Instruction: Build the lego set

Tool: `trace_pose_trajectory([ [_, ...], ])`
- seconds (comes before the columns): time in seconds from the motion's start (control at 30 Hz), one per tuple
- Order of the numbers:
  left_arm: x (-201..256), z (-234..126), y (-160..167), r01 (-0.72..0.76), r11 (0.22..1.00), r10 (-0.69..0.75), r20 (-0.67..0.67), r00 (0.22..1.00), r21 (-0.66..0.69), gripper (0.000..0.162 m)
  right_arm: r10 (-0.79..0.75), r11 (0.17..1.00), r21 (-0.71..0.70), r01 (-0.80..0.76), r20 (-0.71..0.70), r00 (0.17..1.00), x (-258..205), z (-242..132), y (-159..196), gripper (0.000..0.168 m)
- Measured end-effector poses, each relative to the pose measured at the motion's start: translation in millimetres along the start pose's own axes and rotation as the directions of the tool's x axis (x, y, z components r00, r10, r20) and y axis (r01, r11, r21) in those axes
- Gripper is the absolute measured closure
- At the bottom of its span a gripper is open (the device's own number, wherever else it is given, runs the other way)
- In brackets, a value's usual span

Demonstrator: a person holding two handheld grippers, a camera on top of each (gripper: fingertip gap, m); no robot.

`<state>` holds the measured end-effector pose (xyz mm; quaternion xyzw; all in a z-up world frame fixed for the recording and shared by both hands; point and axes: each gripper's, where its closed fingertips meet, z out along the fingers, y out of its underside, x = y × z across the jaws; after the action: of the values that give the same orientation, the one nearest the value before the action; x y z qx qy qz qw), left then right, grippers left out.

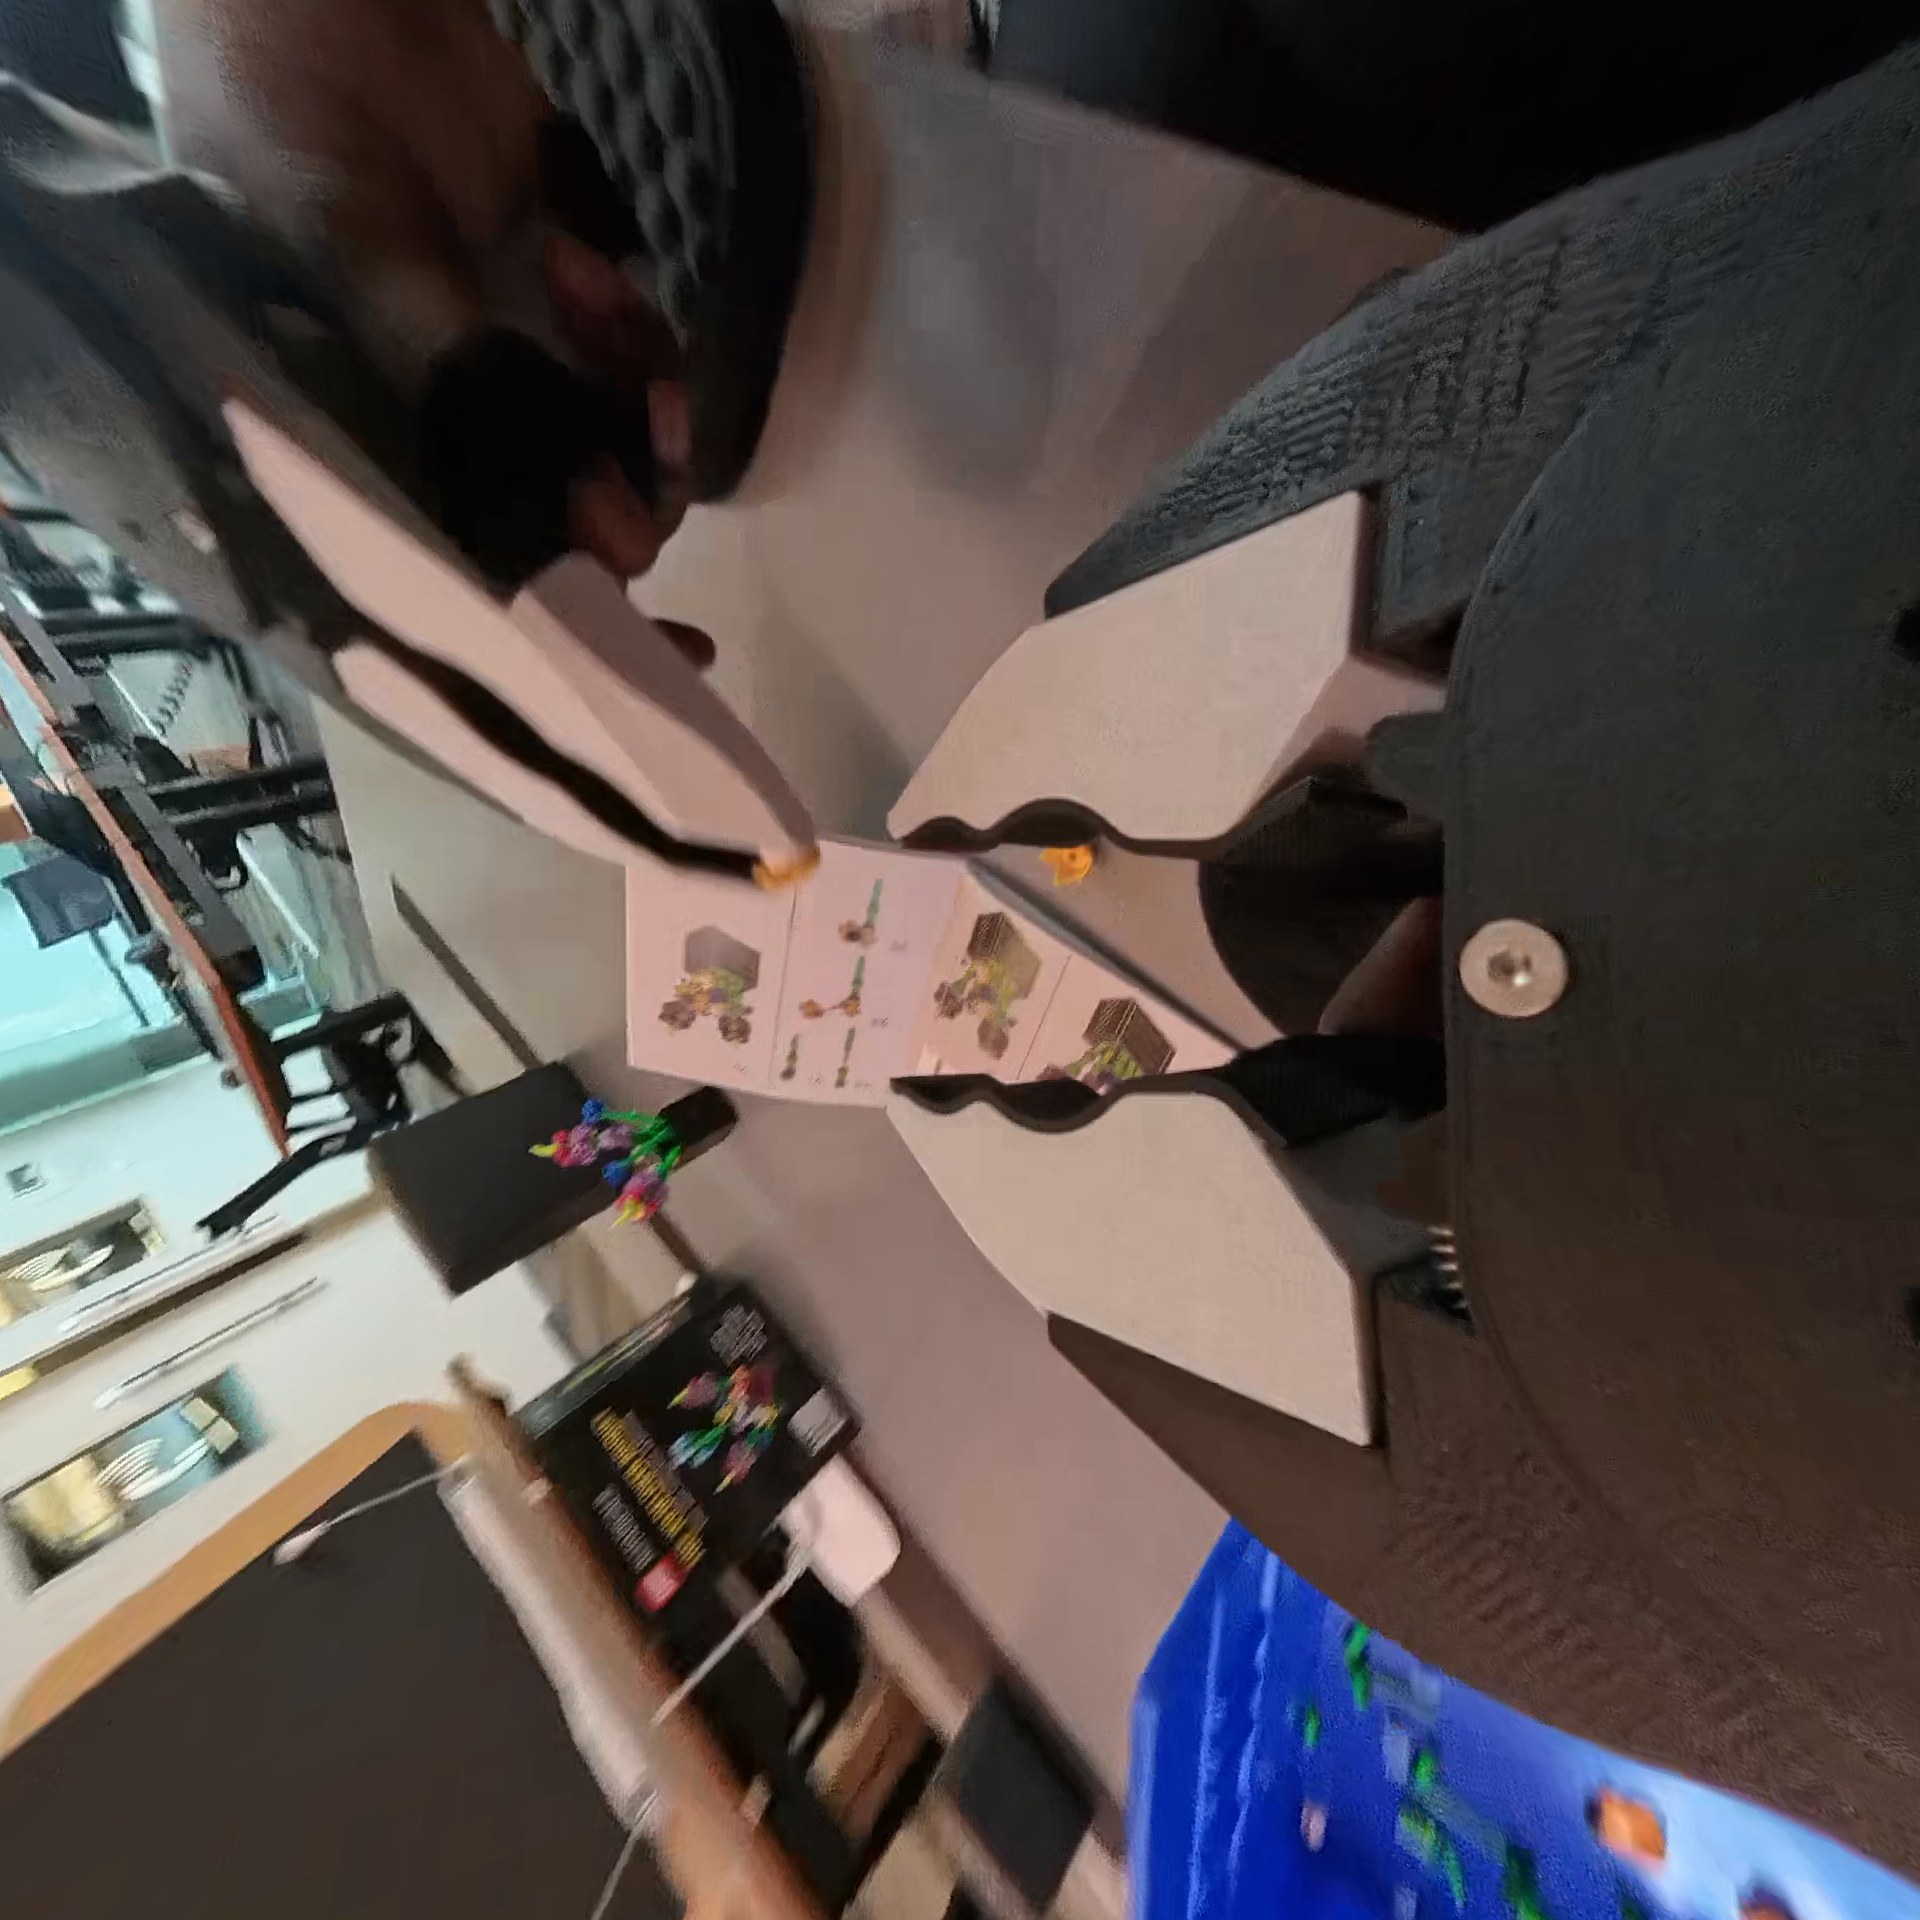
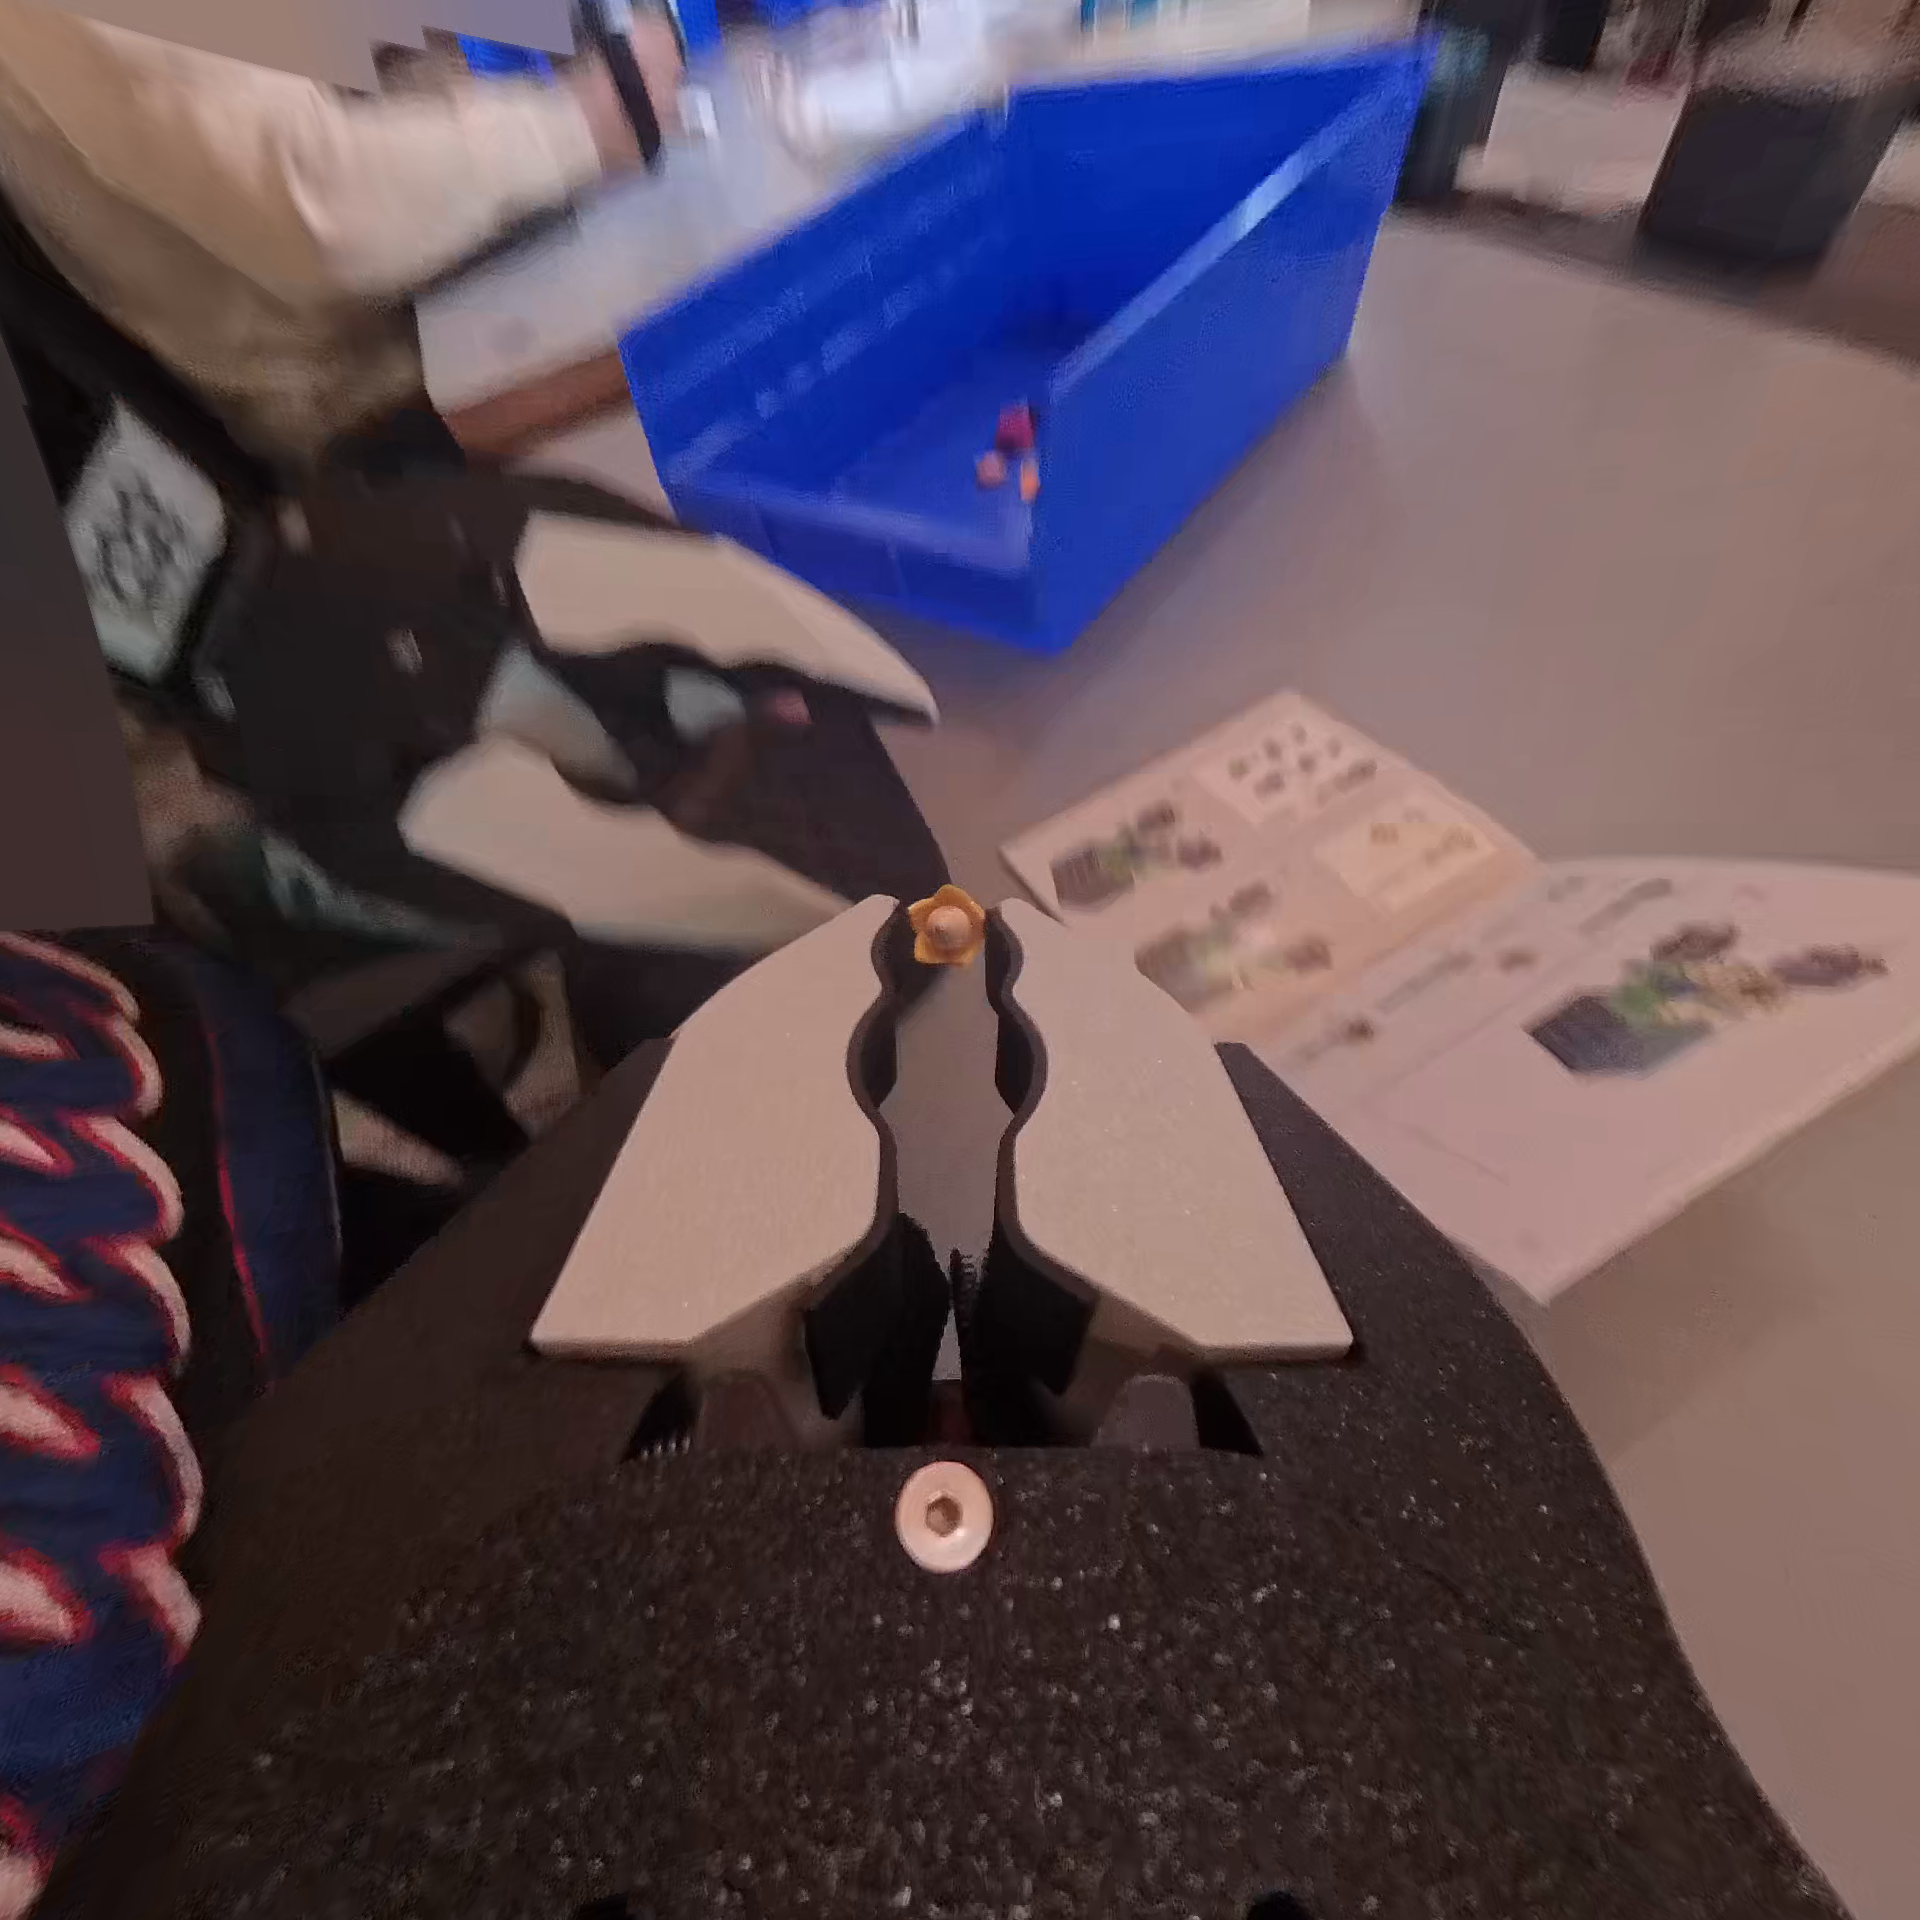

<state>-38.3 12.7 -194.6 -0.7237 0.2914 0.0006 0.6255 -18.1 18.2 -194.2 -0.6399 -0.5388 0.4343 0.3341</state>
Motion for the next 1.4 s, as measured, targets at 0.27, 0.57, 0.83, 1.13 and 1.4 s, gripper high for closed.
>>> trace_pose_trajectory([
  [0.27,-16,-14,18,0.422,0.902,-0.432,-0.186,0.882,-0.091,0.12,-0.091,0.862,-0.502,0.071,-0.017,0.996,30,-11,88,0.154],
  [0.57,-12,-13,21,0.352,0.931,-0.363,-0.152,0.919,-0.095,0.112,-0.102,0.82,-0.57,0.058,-0.045,0.994,39,-14,96,0.154],
  [0.83,-34,-31,29,0.307,0.938,-0.329,-0.129,0.936,-0.163,0.113,-0.065,0.856,-0.516,0.023,-0.064,0.996,40,-13,91,0.138],
  [1.13,-153,-78,47,0.21,0.919,-0.19,0.091,0.978,-0.333,0.122,-0.144,0.957,-0.252,0.142,0.011,0.99,40,-21,62,0.132],
  [1.4,-270,-35,84,0.073,0.864,-0.073,0.018,0.997,-0.498,0.134,-0.074,0.995,-0.073,0.074,0.001,0.997,54,-29,48,0.136],
])
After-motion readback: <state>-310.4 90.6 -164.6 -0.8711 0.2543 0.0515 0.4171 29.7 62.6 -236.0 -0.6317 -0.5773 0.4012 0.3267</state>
